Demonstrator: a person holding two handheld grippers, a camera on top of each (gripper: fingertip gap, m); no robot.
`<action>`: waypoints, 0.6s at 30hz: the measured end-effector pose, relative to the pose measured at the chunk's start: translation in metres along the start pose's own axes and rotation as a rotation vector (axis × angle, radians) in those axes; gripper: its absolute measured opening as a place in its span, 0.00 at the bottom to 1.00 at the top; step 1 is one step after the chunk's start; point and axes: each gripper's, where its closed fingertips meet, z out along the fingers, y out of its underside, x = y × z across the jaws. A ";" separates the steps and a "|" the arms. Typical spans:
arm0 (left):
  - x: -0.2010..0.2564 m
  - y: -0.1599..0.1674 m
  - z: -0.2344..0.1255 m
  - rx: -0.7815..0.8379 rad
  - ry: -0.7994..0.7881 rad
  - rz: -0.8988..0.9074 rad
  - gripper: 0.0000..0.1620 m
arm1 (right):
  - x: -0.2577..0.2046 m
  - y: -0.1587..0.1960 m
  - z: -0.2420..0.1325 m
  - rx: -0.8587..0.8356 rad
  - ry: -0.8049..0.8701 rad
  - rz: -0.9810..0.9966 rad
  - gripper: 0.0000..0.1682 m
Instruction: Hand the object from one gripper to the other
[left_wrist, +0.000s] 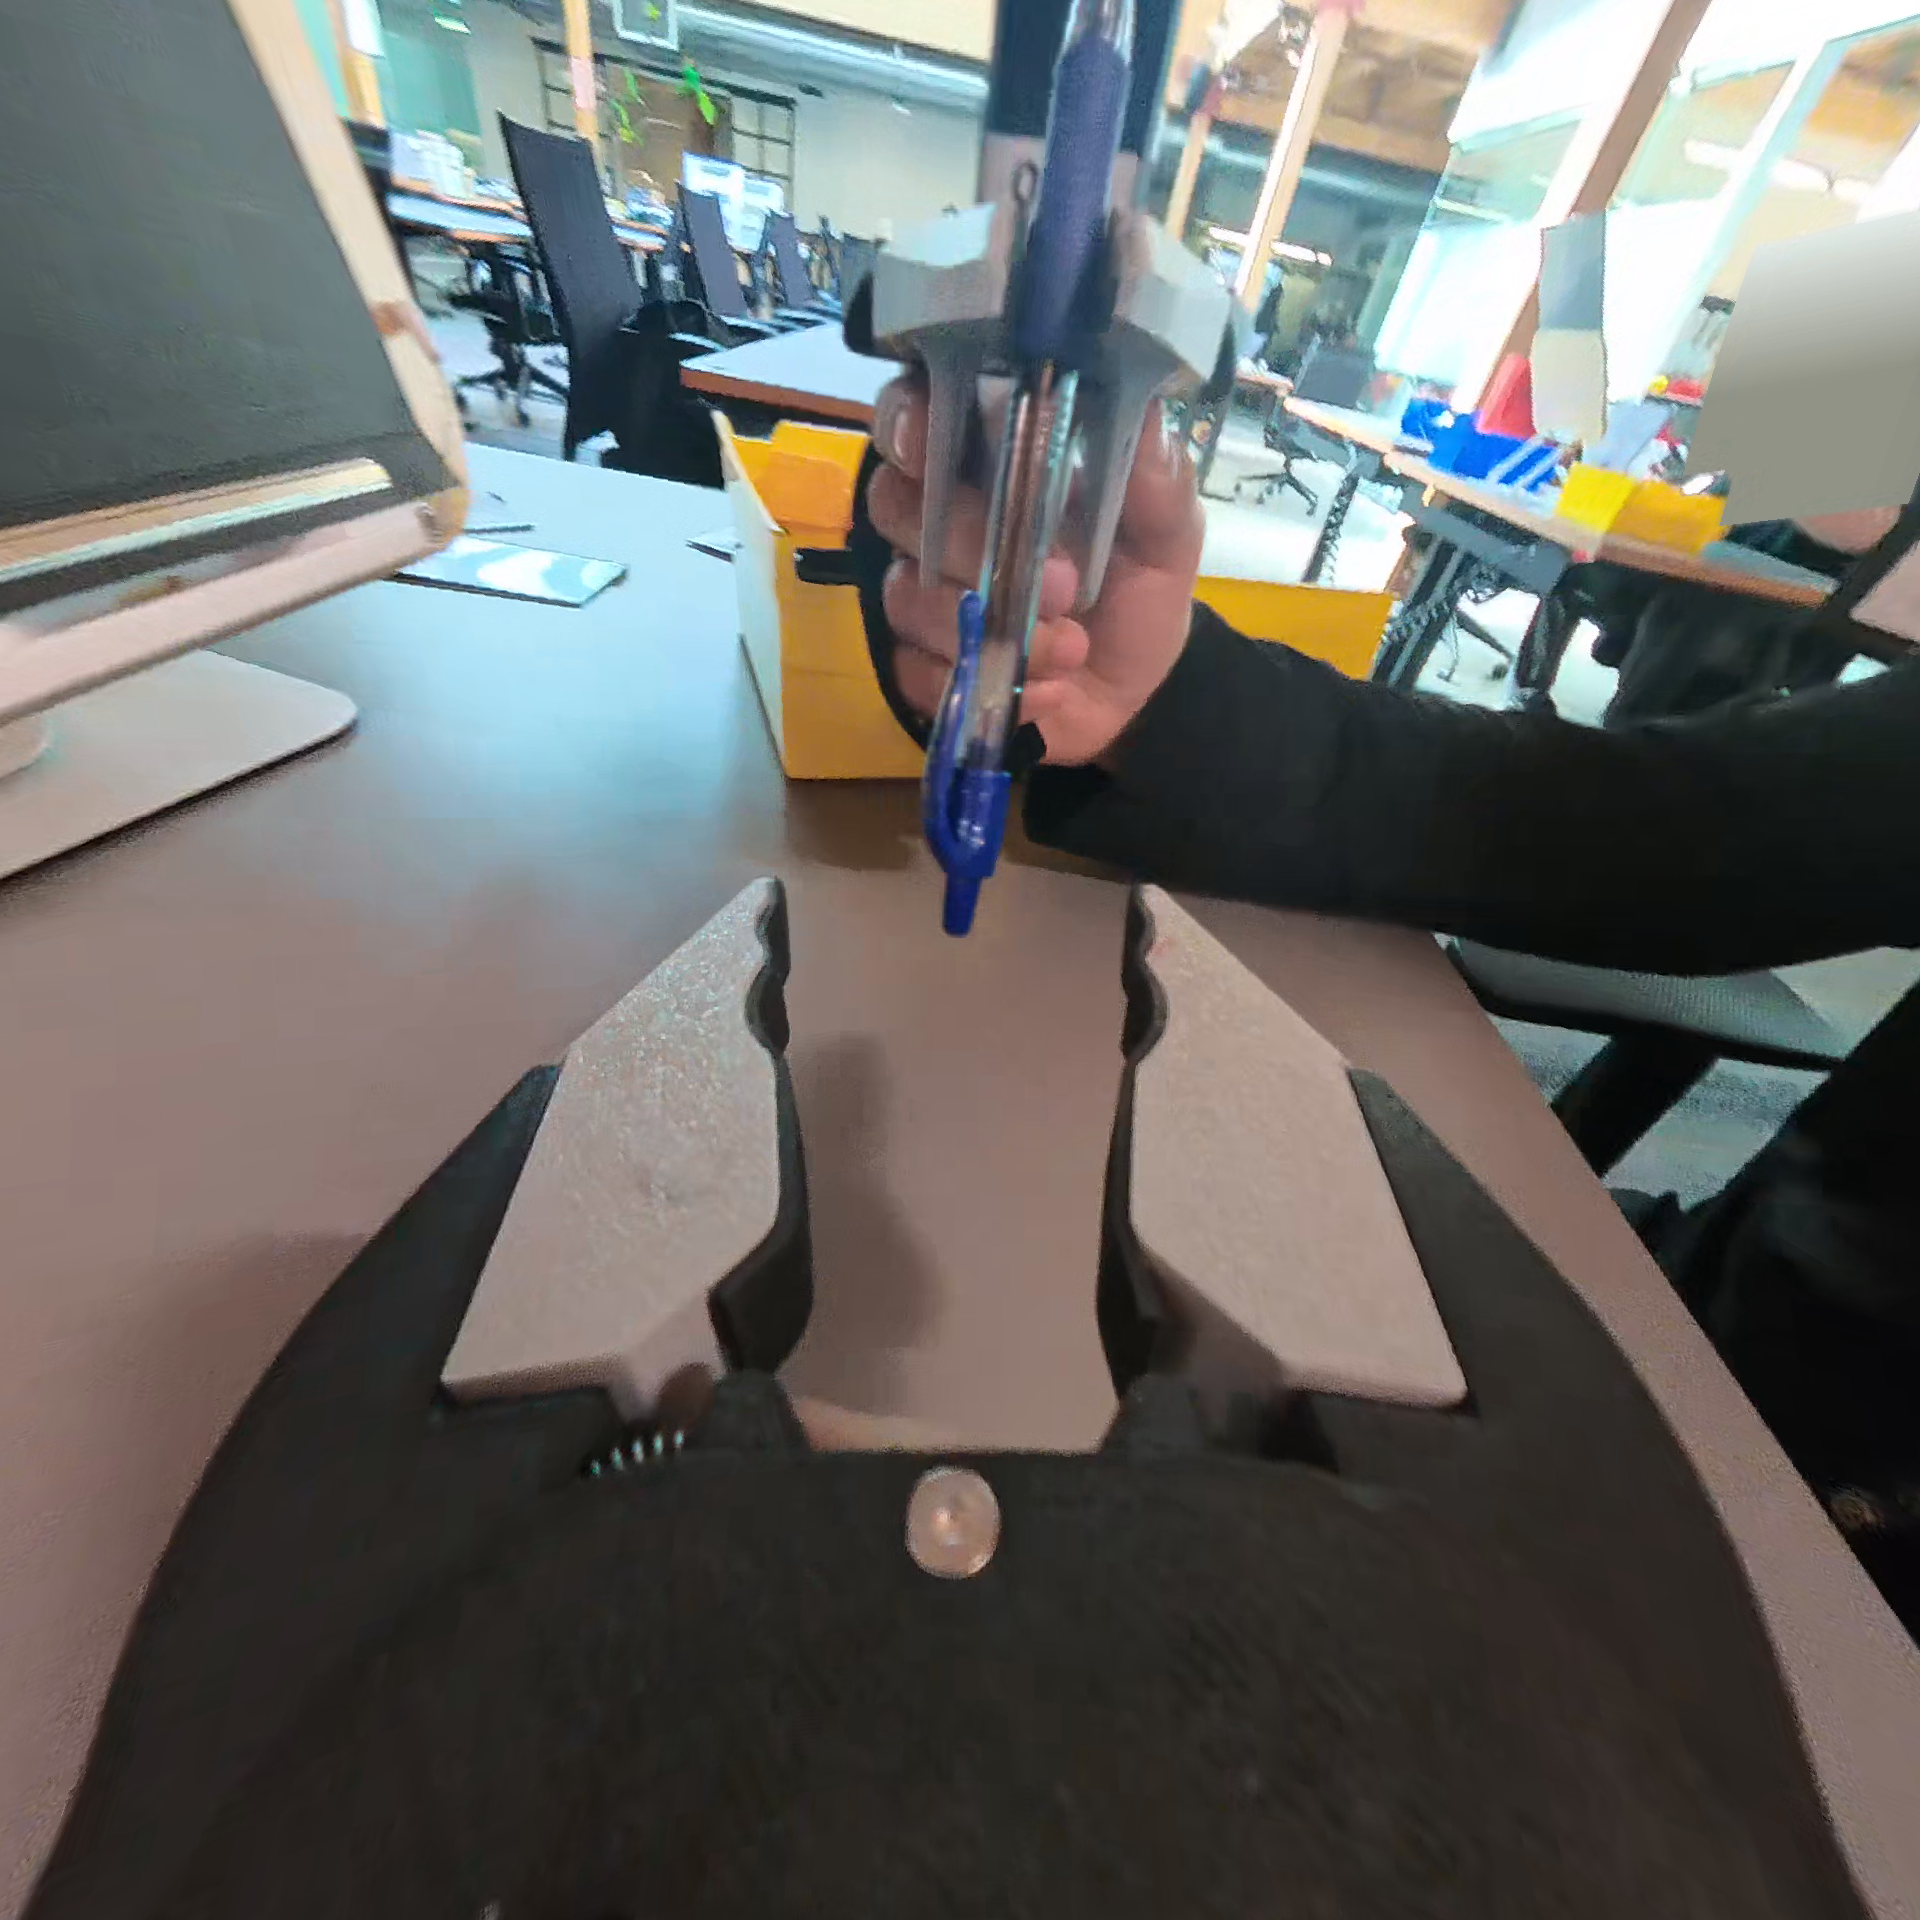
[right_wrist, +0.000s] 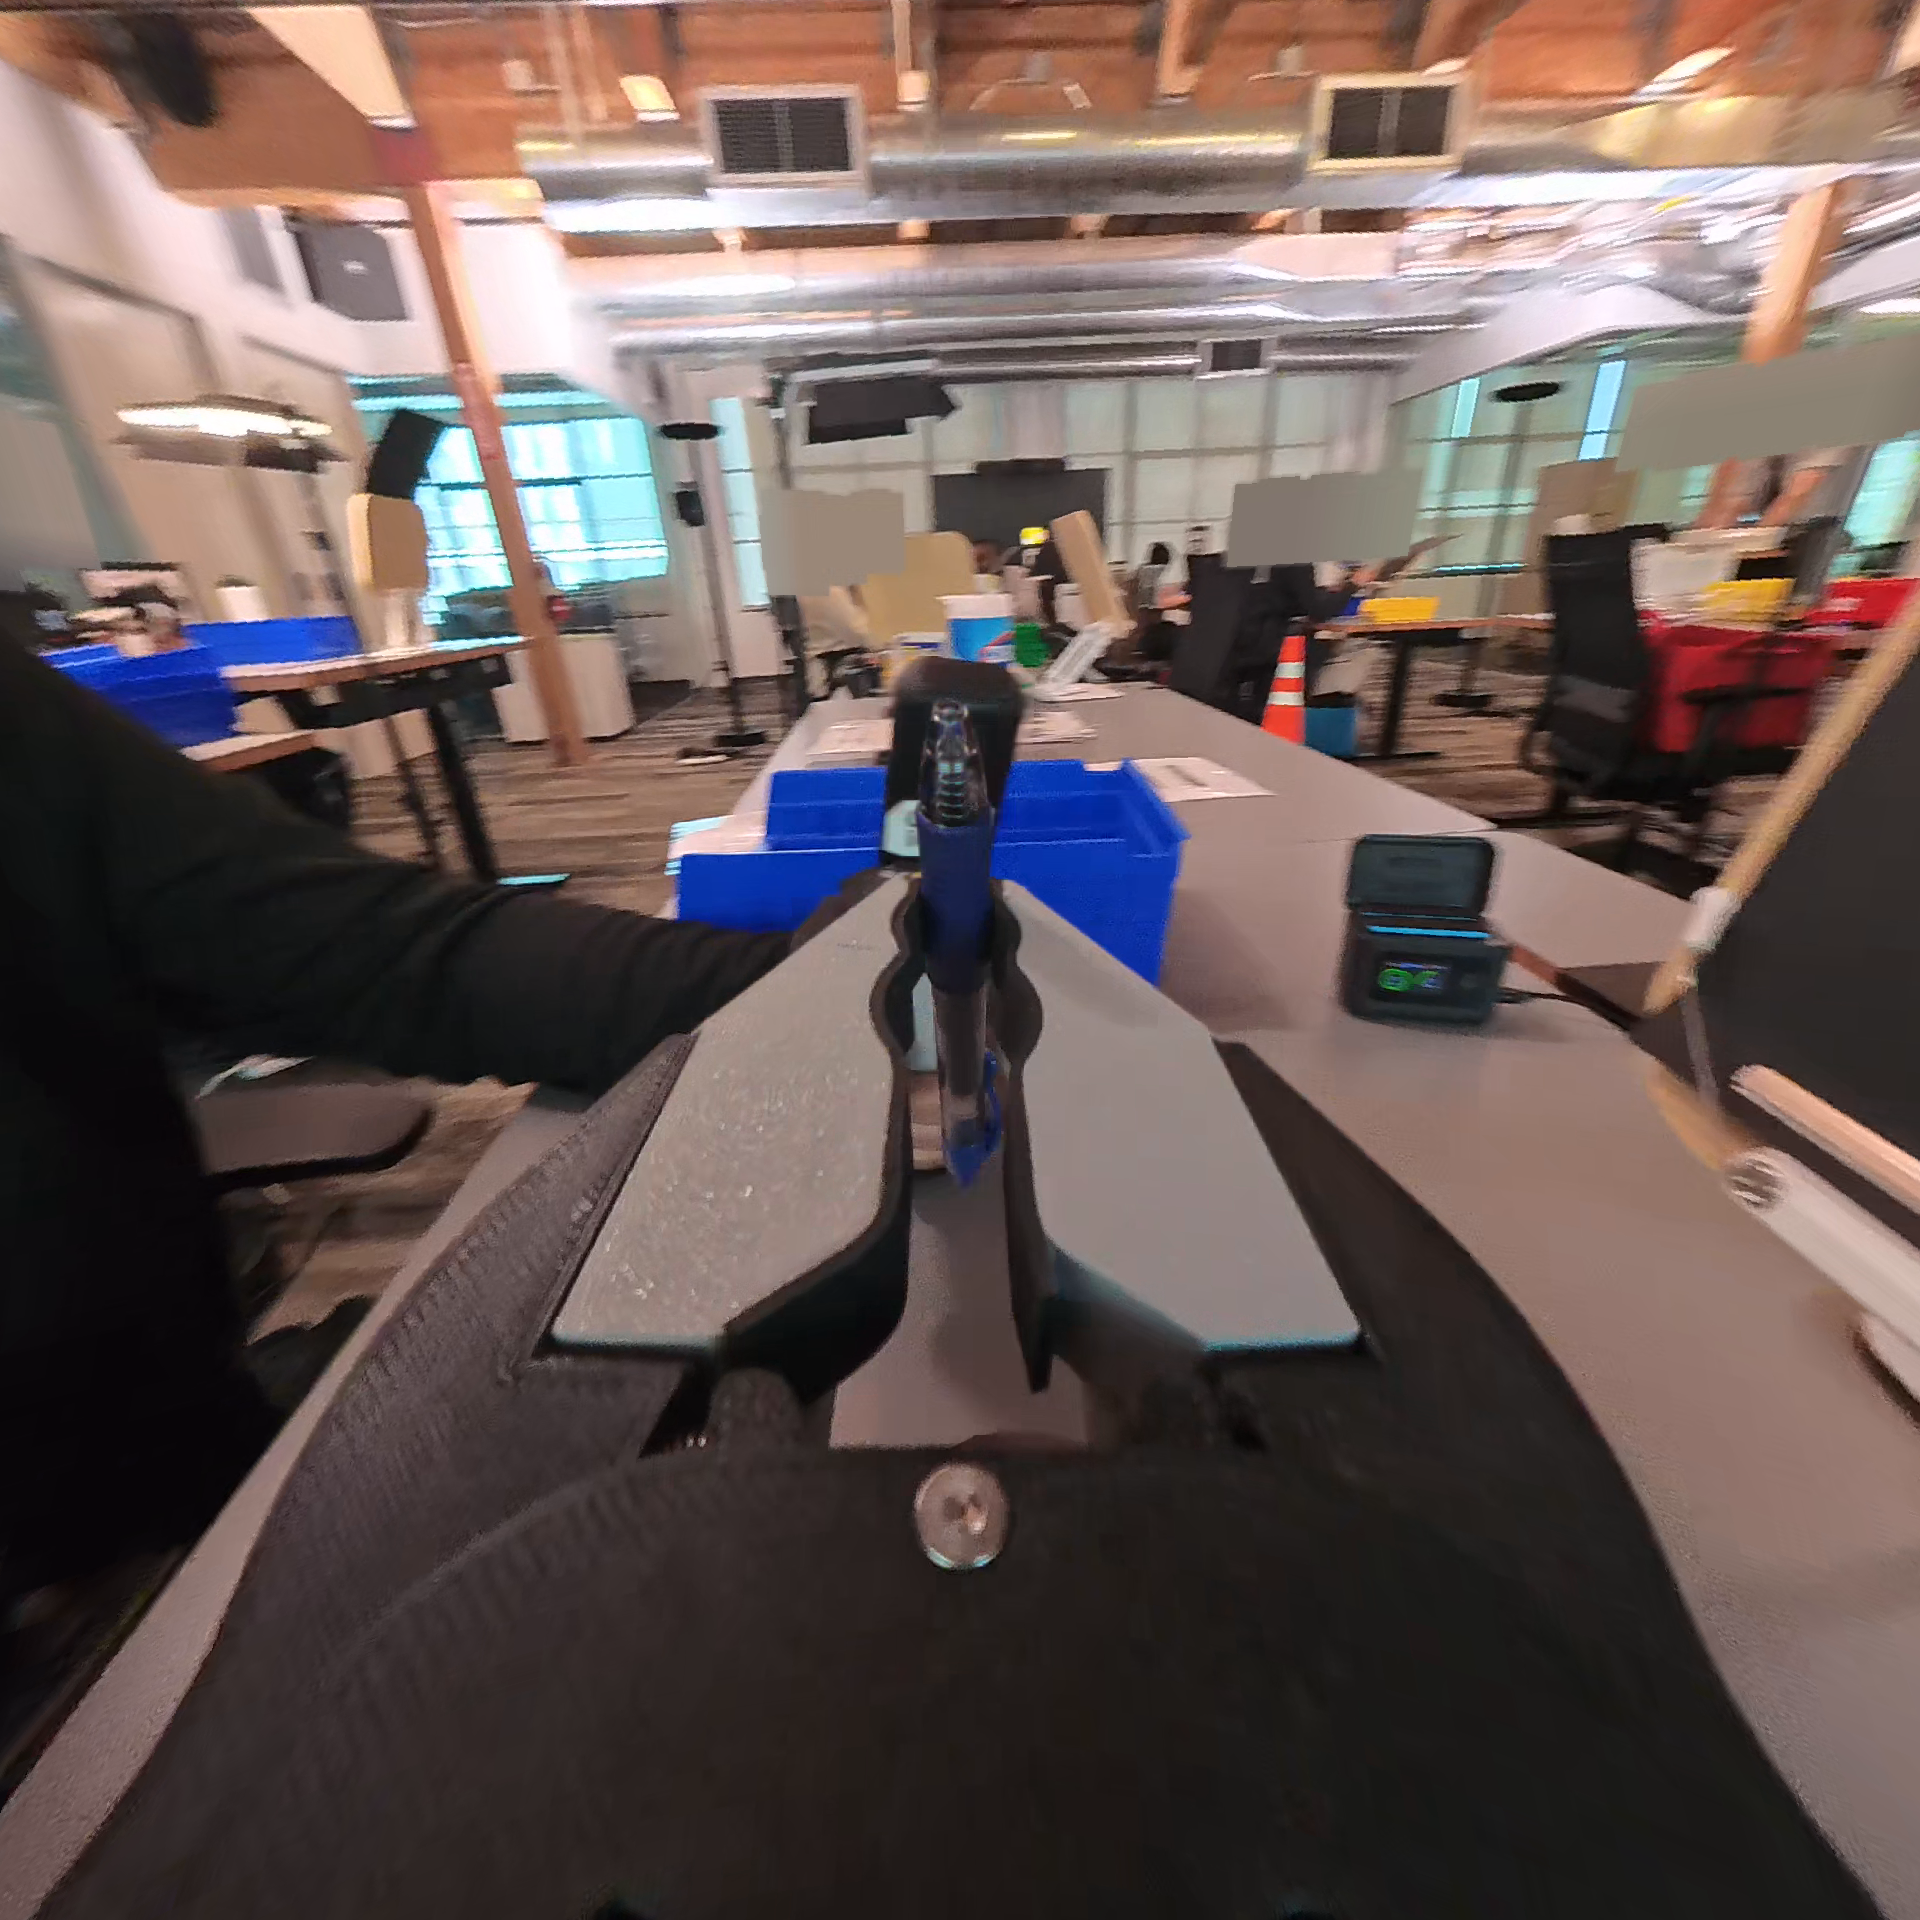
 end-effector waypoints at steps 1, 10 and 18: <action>0.004 0.003 0.004 -0.018 0.015 0.000 0.39 | -0.007 0.000 0.001 -0.002 -0.047 0.006 0.05; 0.000 0.001 0.009 -0.030 -0.020 0.062 0.06 | -0.011 0.029 0.017 -0.128 -0.076 0.052 0.05; -0.070 -0.043 -0.043 -0.098 -0.906 1.002 0.06 | 0.037 0.026 0.004 -0.050 0.116 0.297 0.28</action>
